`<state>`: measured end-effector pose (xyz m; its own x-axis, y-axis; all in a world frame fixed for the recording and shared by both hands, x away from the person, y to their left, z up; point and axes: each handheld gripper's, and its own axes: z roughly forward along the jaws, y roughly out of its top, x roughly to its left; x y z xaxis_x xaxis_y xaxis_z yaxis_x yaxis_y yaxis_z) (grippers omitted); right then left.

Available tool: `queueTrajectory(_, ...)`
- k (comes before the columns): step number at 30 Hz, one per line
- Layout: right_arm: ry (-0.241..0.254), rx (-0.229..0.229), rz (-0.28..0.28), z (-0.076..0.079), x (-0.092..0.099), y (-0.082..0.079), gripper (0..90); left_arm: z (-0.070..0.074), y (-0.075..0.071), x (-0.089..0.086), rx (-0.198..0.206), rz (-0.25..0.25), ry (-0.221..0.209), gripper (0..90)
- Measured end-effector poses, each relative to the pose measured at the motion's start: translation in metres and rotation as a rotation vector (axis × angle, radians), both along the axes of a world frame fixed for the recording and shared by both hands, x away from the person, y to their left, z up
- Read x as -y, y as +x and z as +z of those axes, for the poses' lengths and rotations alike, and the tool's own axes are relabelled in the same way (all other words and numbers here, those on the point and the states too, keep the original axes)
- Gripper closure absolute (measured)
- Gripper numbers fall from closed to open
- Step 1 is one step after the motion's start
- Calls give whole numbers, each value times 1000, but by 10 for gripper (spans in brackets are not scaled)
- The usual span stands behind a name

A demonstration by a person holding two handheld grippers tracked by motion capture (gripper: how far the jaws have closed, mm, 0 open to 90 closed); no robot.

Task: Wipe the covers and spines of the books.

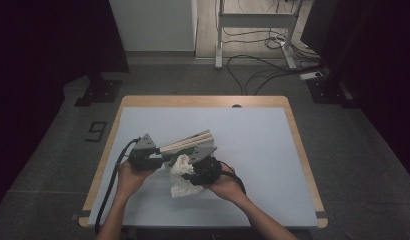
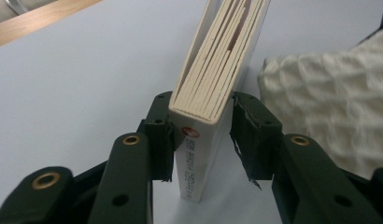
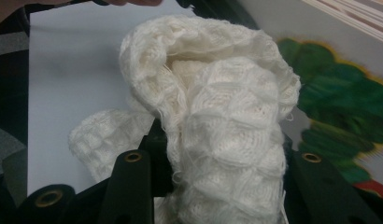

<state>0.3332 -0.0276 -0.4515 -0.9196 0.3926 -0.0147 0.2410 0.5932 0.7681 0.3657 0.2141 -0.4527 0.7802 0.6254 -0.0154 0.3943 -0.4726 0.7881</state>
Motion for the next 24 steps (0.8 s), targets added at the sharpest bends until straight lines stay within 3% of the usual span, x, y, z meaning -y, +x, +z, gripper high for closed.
queueTrajectory(10, -21, 12, 27, -16, -19, -3, 576, 0, 0, 0, 1, 0, -1, 603)
queueTrajectory(24, -57, 8, 44, -47, -25, -4, 521, 0, 0, 0, 2, -1, -2, 603)
